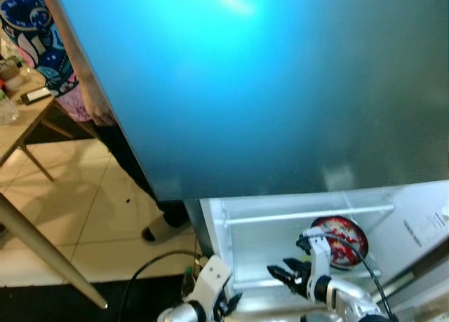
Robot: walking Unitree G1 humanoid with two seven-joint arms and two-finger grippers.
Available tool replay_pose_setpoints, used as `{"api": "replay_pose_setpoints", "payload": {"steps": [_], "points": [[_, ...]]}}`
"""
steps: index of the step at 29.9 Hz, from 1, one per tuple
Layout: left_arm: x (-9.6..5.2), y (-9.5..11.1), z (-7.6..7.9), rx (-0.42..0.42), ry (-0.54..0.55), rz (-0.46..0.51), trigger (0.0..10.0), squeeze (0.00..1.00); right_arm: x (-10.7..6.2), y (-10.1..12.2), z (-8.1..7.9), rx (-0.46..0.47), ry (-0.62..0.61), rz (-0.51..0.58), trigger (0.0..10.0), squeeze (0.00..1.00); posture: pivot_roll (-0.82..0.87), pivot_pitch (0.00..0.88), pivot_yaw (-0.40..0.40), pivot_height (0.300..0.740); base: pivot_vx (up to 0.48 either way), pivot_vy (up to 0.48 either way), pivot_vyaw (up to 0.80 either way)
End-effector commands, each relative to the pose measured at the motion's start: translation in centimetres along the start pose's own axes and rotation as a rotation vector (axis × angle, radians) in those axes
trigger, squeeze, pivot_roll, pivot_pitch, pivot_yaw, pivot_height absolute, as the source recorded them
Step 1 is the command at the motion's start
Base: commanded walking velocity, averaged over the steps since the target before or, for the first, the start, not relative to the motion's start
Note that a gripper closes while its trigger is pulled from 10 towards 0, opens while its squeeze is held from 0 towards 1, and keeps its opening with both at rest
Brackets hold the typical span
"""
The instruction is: Restocking fridge
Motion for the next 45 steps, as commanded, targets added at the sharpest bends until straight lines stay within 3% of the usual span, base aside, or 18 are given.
{"api": "replay_pose_setpoints", "payload": {"steps": [1, 17, 26, 37, 45], "points": [[-0.1, -0.1, -0.2, 0.004, 0.004, -0.013, 10.0, 0.00, 0.0, -0.4, -0.3, 0.025, 0.000, -0.001, 10.0, 0.00, 0.01, 0.072, 0.052, 0.676, 0.000, 0.000, 0.00], [0.1, 0.1, 0.0, 0.030, -0.018, -0.022, 10.0, 0.00, -0.1, -0.5, 0.3, 0.019, -0.055, -0.023, 10.0, 0.00, 0.01, 0.063, 0.052, 0.676, 0.000, 0.000, 0.00], [0.8, 0.6, 1.8, 0.040, -0.159, -0.017, 10.0, 0.00, -0.1, -0.6, 0.3, 0.021, -0.059, -0.030, 10.0, 0.00, 0.01, 0.064, 0.053, 0.676, 0.000, 0.000, 0.00], [1.1, 0.9, 2.6, 0.024, -0.238, -0.017, 10.0, 0.00, -0.1, -0.7, 0.3, 0.024, -0.065, -0.036, 10.0, 0.00, 0.01, 0.061, 0.054, 0.676, 0.000, 0.000, 0.00], [1.0, 1.0, 2.8, 0.018, -0.270, -0.018, 10.0, 0.00, -0.3, -0.6, 0.5, 0.064, -0.070, -0.013, 10.0, 0.00, 0.01, 0.058, 0.056, 0.705, 0.000, 0.000, 0.00]]}}
Point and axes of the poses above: a point about 5 cm out from each wrist's last joint towards the gripper, its own x axis pointing out of the wrist towards the gripper, its own y axis along the axis of the wrist's last joint, z = x × y, the point moved 1 cm from there along x, pointing out of the wrist towards the gripper, and after that the axes turned 11 degrees about -x, right-handed, at the moved point
